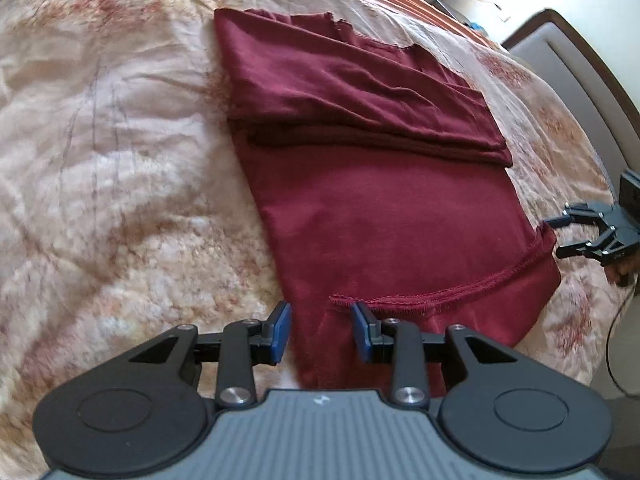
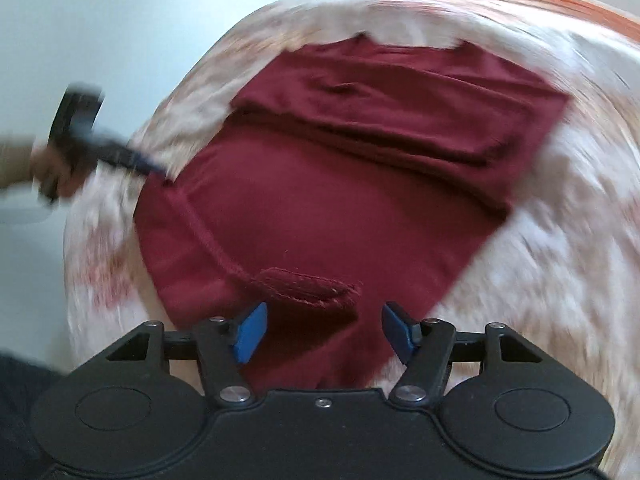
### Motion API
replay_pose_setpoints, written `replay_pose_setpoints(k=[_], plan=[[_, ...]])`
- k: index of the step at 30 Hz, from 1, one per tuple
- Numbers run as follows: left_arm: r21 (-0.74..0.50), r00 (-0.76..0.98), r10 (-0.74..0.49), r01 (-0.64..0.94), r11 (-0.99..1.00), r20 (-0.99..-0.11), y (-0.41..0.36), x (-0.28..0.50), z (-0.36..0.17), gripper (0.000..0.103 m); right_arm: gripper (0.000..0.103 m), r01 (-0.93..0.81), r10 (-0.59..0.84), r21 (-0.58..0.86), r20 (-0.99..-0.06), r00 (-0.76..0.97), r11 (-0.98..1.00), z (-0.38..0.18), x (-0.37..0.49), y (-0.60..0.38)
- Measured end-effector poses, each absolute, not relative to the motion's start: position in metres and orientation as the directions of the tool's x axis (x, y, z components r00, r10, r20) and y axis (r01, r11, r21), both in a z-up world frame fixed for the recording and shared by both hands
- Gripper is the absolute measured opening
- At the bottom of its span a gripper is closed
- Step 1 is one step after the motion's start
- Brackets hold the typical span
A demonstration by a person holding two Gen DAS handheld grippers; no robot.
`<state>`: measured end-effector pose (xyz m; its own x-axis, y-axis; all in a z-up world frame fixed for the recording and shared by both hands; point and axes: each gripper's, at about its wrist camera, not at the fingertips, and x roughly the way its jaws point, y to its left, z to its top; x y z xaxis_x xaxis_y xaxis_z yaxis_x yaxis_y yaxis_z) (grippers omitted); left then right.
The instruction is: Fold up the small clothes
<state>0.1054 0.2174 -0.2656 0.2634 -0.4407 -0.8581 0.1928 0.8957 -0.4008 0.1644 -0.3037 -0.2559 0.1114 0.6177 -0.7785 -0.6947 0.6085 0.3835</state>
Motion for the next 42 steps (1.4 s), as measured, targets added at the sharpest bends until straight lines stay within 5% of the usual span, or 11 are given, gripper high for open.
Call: replay_pose_setpoints(k=[5, 9, 22, 23, 26, 36, 42], plan=[[-0.388, 0.213, -0.441, 0.25, 0.887, -0.872, 0.218, 0.108, -0.263, 0.038, 0.058, -0.782, 0.606, 0.351, -0.794, 0.043, 0.515, -0.268, 0.174, -0.281], [-0.402, 0.181, -0.465, 0.297, 0.866, -0.867, 0.206, 0.109, -0.266, 0.038, 0.017, -0.743, 0.626, 0.435, -0.779, -0.027, 0.509, -0.269, 0.185, -0.283], [-0.44, 0.147, -0.493, 0.284, 0.852, -0.858, 0.198, 0.126, -0.292, 0.038, 0.012, -0.619, 0.691, 0.522, -0.721, 0.049, 0.588, -0.255, 0.171, -0.315], [-0.442, 0.144, -0.496, 0.292, 0.848, -0.856, 0.198, 0.126, -0.291, 0.036, 0.01, -0.611, 0.692, 0.524, -0.72, 0.055, 0.593, -0.254, 0.17, -0.316], [-0.458, 0.167, -0.524, 0.316, 0.831, -0.835, 0.201, 0.124, -0.281, 0.009, 0.006, -0.586, 0.722, 0.558, -0.688, 0.069, 0.588, -0.25, 0.169, -0.324], [-0.556, 0.468, -0.558, 0.159, 0.816, -0.685, 0.249, 0.136, -0.245, 0.005, 0.006, -0.411, 0.776, 0.658, -0.536, 0.333, 0.631, -0.233, 0.192, -0.375], [-0.45, 0.405, -0.459, 0.125, 0.884, -0.791, 0.224, 0.18, -0.286, 0.005, 0.007, -0.352, 0.693, 0.601, -0.669, 0.27, 0.718, -0.282, 0.23, -0.347]])
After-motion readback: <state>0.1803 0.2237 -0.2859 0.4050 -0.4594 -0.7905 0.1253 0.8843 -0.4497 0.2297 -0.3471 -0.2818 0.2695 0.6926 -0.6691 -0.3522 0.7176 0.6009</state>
